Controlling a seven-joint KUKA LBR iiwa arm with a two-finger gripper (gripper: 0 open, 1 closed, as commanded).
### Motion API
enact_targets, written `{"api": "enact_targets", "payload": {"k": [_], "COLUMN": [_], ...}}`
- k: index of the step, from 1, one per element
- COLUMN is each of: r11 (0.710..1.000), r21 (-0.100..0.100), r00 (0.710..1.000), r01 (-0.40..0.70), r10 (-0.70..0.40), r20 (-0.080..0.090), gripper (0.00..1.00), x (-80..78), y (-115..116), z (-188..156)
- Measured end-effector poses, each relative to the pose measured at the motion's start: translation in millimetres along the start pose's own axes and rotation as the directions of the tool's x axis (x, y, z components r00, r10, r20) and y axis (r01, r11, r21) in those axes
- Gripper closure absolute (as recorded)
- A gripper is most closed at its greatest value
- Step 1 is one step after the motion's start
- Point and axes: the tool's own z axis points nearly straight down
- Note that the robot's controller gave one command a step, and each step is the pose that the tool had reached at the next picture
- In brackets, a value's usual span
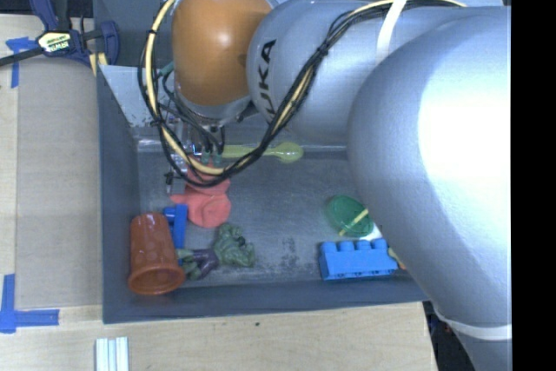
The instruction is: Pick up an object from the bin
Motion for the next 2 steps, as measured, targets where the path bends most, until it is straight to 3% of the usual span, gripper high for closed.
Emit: {"api": "enact_targets", "payload": {"k": [1,2], "r11": [1.0,0.999], "r21": [0.0,0.0], "r00": [1.0,0.999], "r01": [0.0,0.032], "r10": [0.0,-0.032], "r20": [0.0,0.003], "gripper": [0.0,0.0], "x": [0.0,20.1], "y": [0,-18], "z": [0,6]}}
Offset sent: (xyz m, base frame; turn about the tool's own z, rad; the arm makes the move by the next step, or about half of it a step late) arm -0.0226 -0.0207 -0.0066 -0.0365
